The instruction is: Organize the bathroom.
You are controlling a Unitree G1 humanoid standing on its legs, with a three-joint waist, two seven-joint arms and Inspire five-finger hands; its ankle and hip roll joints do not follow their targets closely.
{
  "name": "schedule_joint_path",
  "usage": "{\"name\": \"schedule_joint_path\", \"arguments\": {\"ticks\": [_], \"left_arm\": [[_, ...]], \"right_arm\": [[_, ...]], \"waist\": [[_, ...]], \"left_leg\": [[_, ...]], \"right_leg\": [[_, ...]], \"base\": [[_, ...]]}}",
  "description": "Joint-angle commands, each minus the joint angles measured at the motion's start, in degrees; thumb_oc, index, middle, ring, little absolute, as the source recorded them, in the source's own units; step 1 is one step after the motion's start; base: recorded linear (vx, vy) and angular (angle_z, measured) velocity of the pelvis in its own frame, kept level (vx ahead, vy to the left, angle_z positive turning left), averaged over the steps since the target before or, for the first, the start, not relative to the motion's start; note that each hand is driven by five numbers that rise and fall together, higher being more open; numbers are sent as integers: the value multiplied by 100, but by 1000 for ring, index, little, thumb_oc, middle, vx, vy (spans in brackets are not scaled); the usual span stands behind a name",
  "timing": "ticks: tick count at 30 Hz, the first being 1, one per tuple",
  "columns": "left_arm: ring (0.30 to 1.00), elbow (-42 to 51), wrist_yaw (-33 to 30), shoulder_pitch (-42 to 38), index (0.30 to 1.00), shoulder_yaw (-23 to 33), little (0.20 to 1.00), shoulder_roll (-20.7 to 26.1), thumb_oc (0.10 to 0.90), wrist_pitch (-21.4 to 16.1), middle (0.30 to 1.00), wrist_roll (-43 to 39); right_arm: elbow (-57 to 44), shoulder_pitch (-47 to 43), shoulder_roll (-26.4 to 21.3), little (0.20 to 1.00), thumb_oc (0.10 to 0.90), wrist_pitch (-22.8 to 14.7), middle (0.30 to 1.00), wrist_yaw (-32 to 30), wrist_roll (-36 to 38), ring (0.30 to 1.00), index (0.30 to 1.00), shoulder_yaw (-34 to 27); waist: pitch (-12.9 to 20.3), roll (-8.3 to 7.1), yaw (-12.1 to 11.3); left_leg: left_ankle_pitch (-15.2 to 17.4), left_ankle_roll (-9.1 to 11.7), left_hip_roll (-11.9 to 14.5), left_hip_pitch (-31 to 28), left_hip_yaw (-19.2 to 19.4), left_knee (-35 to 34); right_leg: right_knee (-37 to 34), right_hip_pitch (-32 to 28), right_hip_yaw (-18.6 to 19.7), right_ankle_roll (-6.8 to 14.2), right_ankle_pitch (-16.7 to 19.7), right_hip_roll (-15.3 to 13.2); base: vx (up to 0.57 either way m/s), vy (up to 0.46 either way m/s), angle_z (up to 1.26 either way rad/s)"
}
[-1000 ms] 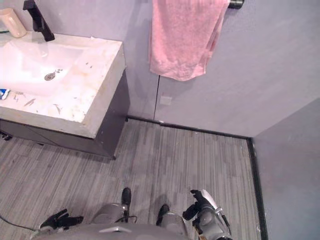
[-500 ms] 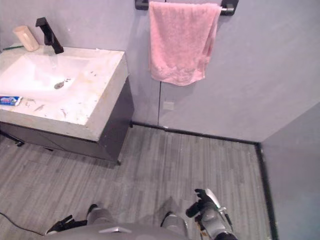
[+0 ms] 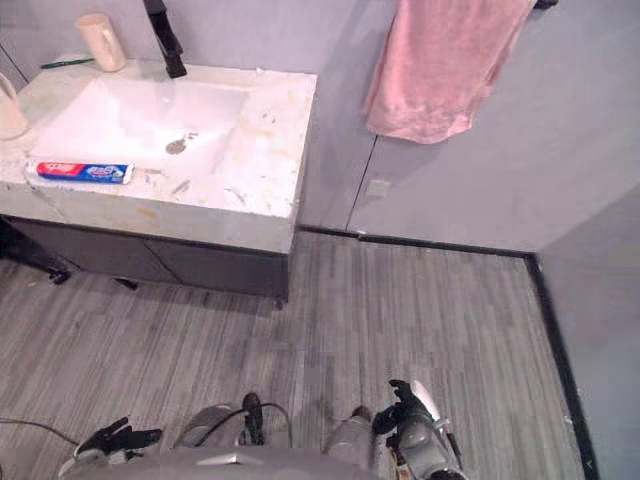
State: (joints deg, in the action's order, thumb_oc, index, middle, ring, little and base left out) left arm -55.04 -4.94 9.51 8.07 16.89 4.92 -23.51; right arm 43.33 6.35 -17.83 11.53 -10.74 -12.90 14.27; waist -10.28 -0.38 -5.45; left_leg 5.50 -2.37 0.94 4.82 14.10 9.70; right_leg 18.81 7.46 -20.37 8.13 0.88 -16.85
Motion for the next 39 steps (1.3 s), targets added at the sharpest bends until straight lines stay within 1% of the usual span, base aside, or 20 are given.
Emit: {"name": "schedule_joint_path", "arguments": {"ticks": [1,4,8,11,13,15,17,18,20,21,22,24,25,26,27,28,29,30,35,39], "left_arm": [[900,629,-238,69,900,-114,900,355,800,25,900,169],[900,763,-263,66,900,-68,900,297,800,52,900,11],[900,690,-177,92,900,-82,900,267,800,0,900,147],[900,622,-70,160,900,18,900,212,800,-92,900,248],[900,627,-141,318,900,76,900,129,800,-195,900,163],[900,600,-181,457,900,174,900,90,800,-201,900,147],[900,534,-177,527,900,220,900,101,800,-208,900,132],[900,460,-155,529,900,221,900,124,800,-213,900,144],[900,373,-118,501,900,203,900,154,800,-201,900,163],[900,295,-82,453,900,165,900,146,800,-204,900,199],[900,257,-50,430,900,147,900,130,800,-225,900,227],[900,76,-4,307,900,86,900,36,800,-354,900,369],[900,59,18,200,900,3,900,12,800,-322,900,460],[900,61,19,175,900,-20,900,11,800,-301,900,497],[900,60,35,133,900,-53,900,27,800,-260,900,564],[900,73,64,77,900,-120,900,79,800,-273,900,564],[900,73,64,77,900,-120,900,79,800,-273,900,564],[900,114,12,55,900,-157,900,145,800,-264,900,413],[900,237,-97,60,900,-116,900,294,800,-181,900,295],[900,295,-137,114,900,-45,900,333,800,-90,900,264]], "right_arm": [[-59,-159,-286,900,800,-282,900,-84,63,900,900,209],[-18,-176,-287,900,800,-219,900,-81,15,900,900,228],[-90,-134,-315,900,800,-141,900,-116,103,900,900,122],[-123,-46,-362,900,800,-150,900,-31,20,900,900,-13],[-127,-53,-401,900,800,-210,900,25,-6,900,900,63],[-65,-143,-393,900,800,-240,900,149,-156,900,900,139],[-54,-219,-374,900,800,-229,900,231,-243,900,900,182],[-56,-238,-364,900,800,-230,900,257,-260,900,900,182],[-82,-242,-371,900,800,-214,900,298,-258,900,900,150],[-74,-237,-385,900,800,-222,900,272,-213,900,900,152],[-50,-237,-393,900,800,-246,900,250,-181,900,900,147],[75,-273,-419,900,800,-357,900,222,-191,900,900,85],[75,-284,-435,900,800,-378,900,189,-195,900,900,50],[76,-283,-434,900,800,-375,900,175,-195,900,900,36],[51,-270,-424,900,800,-349,900,132,-151,900,900,21],[10,-223,-417,900,800,-355,900,85,-129,900,900,21],[10,-223,-417,900,800,-355,900,85,-129,900,900,21],[41,-189,-405,900,800,-437,900,92,-270,900,900,61],[29,-181,-313,900,800,-480,900,3,-296,900,900,168],[-59,-135,-240,900,800,-389,900,-216,-117,900,900,219]], "waist": [[153,-127,50],[183,-146,9],[205,-175,17],[164,-226,35],[42,-269,-95],[-9,-280,-204],[35,-273,-205],[75,-213,-169],[130,-141,-110],[187,-45,-104],[189,-21,-102],[198,29,-63],[199,113,30],[195,128,47],[198,148,70],[176,155,109],[176,155,109],[134,155,123],[101,117,77],[175,45,-7]], "left_leg": [[185,570,143,-524,-304,-118],[154,627,119,-492,-338,-86],[127,706,152,-288,-364,152],[333,738,275,-98,-299,984],[8,806,212,553,-904,2547],[-76,674,73,809,-1444,3033],[-235,638,327,645,-1575,2465],[-461,726,752,370,-1511,1757],[-733,844,1233,-3,-1435,841],[-962,1006,1425,-141,-1564,-65],[-1074,1074,1463,-142,-1606,-195],[-907,1132,1298,-69,-1578,-235],[-696,1142,1196,-137,-1173,-338],[-660,1140,1166,-166,-1070,-344],[-585,1135,1054,-183,-1062,-314],[-360,1026,735,-158,-1252,-157],[-360,1026,735,-158,-1252,-157],[-199,887,557,-194,-1261,-89],[21,708,395,-246,-1240,-8],[130,645,415,-255,-1181,95]], "right_leg": [[-1059,-254,-33,37,-134,577],[-1374,-461,54,-65,-123,780],[-1482,-618,124,-182,-210,835],[-1445,-774,117,-317,-361,792],[-1369,-844,304,-476,-432,792],[-1242,-839,652,-513,-459,818],[-1156,-798,858,-498,-551,848],[-1115,-797,889,-486,-652,879],[-1064,-789,875,-463,-745,850],[-1065,-801,880,-373,-771,753],[-1065,-805,904,-337,-775,709],[-989,-722,949,-212,-744,492],[-884,-652,785,-103,-715,287],[-854,-642,732,-68,-707,234],[-804,-605,698,-8,-662,140],[-767,-538,859,128,-536,-51],[-767,-538,859,128,-536,-51],[-805,-529,954,247,-416,-206],[-968,-569,1056,425,-248,-369],[-1147,-701,989,481,-176,-382]], "base": [[128,-161,-8],[75,-121,27],[53,-77,-6],[58,-53,-1],[50,-17,-5],[101,119,-32],[129,199,-90],[126,245,-80],[129,324,-29],[127,390,1],[99,347,18],[29,346,33],[19,394,19],[26,328,18],[57,355,45],[51,305,46],[65,327,35],[36,158,7],[11,72,-3],[2,42,-17]]}}
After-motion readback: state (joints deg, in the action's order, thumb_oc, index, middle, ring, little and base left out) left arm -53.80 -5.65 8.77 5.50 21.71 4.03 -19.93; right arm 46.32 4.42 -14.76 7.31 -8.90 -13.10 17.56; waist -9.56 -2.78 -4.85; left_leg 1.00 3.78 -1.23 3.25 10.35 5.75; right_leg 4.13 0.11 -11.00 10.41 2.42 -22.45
